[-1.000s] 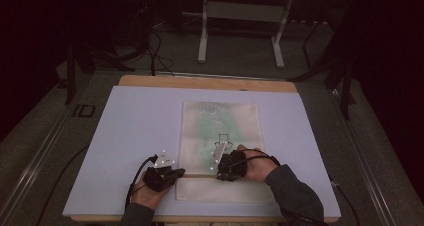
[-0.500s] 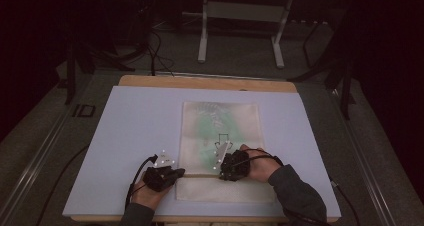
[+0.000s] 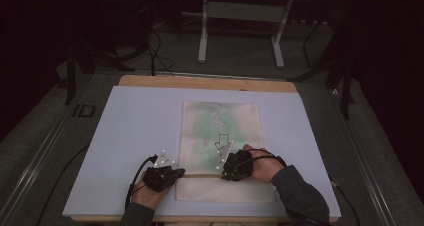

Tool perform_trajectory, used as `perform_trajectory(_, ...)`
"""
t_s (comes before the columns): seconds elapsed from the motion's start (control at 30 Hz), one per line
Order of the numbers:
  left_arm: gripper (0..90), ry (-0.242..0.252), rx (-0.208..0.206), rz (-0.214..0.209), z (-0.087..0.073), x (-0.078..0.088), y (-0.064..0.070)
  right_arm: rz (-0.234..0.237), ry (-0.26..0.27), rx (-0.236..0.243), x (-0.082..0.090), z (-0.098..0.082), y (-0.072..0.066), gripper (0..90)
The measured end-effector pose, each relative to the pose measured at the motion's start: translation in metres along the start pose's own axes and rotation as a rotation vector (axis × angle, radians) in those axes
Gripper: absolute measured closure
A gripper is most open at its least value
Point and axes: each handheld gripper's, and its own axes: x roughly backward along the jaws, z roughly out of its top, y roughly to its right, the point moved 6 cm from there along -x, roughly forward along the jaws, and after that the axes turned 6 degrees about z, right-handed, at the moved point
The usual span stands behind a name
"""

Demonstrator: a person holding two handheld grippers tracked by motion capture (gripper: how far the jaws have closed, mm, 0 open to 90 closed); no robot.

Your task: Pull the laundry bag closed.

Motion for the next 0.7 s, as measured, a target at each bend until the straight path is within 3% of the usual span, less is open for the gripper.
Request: perform_trajectory(0.7, 89.5, 0.0, 0.003, -0.003, 0.0, 0.0, 0.0, -0.006, 0.004, -0.019, 0.006, -0.011, 0.0, 82.2)
